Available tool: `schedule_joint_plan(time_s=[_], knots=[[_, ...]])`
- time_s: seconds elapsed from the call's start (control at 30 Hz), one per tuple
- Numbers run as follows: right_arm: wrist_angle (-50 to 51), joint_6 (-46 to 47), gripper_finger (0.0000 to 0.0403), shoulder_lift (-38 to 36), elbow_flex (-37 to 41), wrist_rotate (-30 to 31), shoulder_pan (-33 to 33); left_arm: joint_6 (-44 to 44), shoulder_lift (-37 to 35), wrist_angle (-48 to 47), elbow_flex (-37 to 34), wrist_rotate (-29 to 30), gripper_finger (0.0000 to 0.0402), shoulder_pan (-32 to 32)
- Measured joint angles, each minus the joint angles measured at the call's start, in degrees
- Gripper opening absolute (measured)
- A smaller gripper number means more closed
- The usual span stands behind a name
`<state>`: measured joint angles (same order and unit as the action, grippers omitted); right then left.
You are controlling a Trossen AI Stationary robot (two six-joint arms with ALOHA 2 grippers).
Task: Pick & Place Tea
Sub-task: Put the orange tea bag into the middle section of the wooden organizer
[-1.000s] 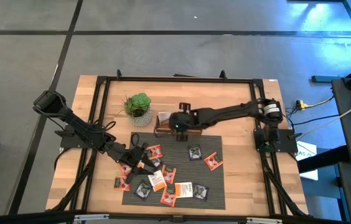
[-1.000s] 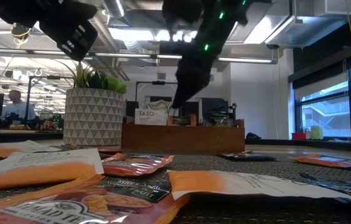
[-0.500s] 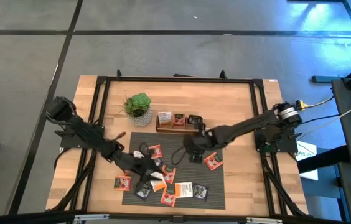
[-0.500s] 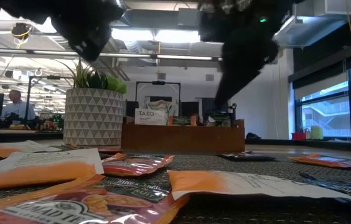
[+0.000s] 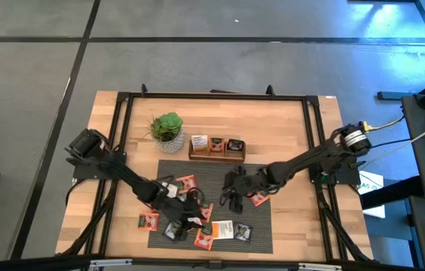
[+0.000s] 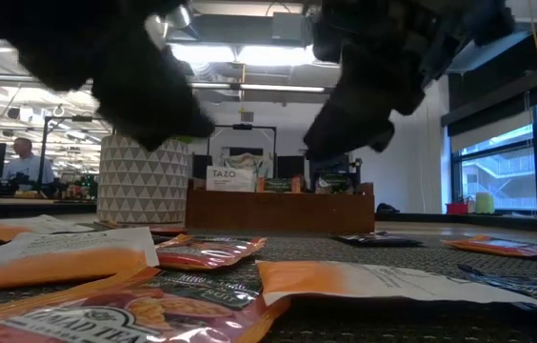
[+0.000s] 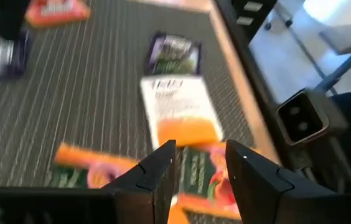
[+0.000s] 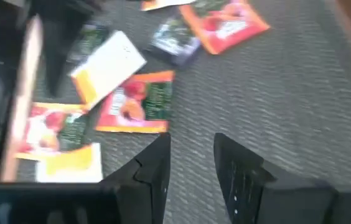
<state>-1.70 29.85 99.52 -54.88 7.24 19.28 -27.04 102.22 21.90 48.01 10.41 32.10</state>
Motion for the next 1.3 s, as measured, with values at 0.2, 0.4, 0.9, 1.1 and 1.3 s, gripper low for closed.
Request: schedule_joint_plan(time_s=[0.2, 0.4, 0.9, 1.1, 1.3], knots=[[-8.69, 0.01, 0.0124, 5.74, -0.34, -4.82, 0.01, -5.69, 1.45, -6.80, -0.04, 2.20, 0.0136, 0.00], [-8.92, 5.43, 0.0124, 9.46, -2.61, -4.09, -0.34, -7.39, 4.40, -6.35, 0.02, 1.25, 0.0136, 0.00], [-9.26, 16.39, 0.0124, 16.13, -6.88, -7.47, -1.02, -7.77, 5.44, -6.42, 0.13, 1.23, 0.0136, 0.04], [-8.90, 16.28, 0.0124, 16.13, -6.88, -9.00, -1.06, -7.16, 5.48, -6.50, 0.08, 2.11, 0.0136, 0.07], [-8.16, 16.42, 0.0124, 16.13, -6.88, -8.98, -1.37, -6.71, 5.50, -6.58, 0.04, 3.20, 0.0136, 0.11]])
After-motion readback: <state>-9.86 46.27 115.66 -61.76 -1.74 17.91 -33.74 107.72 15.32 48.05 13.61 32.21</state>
